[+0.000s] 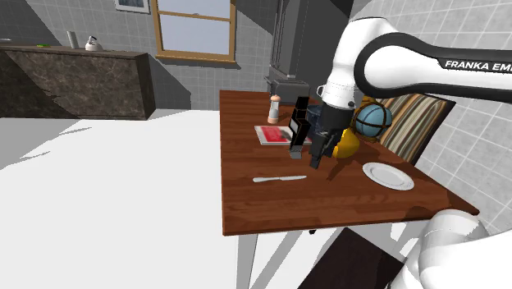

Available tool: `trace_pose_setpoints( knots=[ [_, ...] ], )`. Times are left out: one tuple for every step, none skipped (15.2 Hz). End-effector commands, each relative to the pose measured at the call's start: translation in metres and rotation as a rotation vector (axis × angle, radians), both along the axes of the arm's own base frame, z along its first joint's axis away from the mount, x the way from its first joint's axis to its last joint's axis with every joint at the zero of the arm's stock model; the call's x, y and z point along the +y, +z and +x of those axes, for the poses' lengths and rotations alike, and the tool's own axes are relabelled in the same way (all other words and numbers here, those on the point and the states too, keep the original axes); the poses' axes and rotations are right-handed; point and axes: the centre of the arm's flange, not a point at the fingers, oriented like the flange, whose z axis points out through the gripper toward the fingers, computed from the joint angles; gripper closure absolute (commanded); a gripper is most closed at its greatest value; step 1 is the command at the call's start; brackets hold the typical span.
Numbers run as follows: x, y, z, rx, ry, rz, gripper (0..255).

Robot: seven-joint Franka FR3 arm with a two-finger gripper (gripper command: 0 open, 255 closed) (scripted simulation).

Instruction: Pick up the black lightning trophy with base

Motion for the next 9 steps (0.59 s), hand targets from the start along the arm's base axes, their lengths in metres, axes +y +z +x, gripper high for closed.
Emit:
trace_pose_setpoints(
  knots=[
    [0.000,0.000,0.000,0.000,0.000,0.000,0],
    [-0.008,-0.001,0.011,0.002,-0.016,-0.001,0],
    [-0.015,-0.001,0.021,0.003,-0.033,-0.002,0],
    [-0.023,-0.002,0.032,0.005,-0.049,-0.003,0],
    [-0.031,-0.002,0.042,0.007,-0.066,-0.004,0],
    [-0.040,-0.003,0.053,0.008,-0.082,-0.005,0],
    [-0.048,-0.003,0.063,0.010,-0.099,-0.007,0],
    [-0.057,-0.004,0.073,0.012,-0.115,-0.008,0],
    [-0.066,-0.004,0.082,0.013,-0.132,-0.009,0]
  ],
)
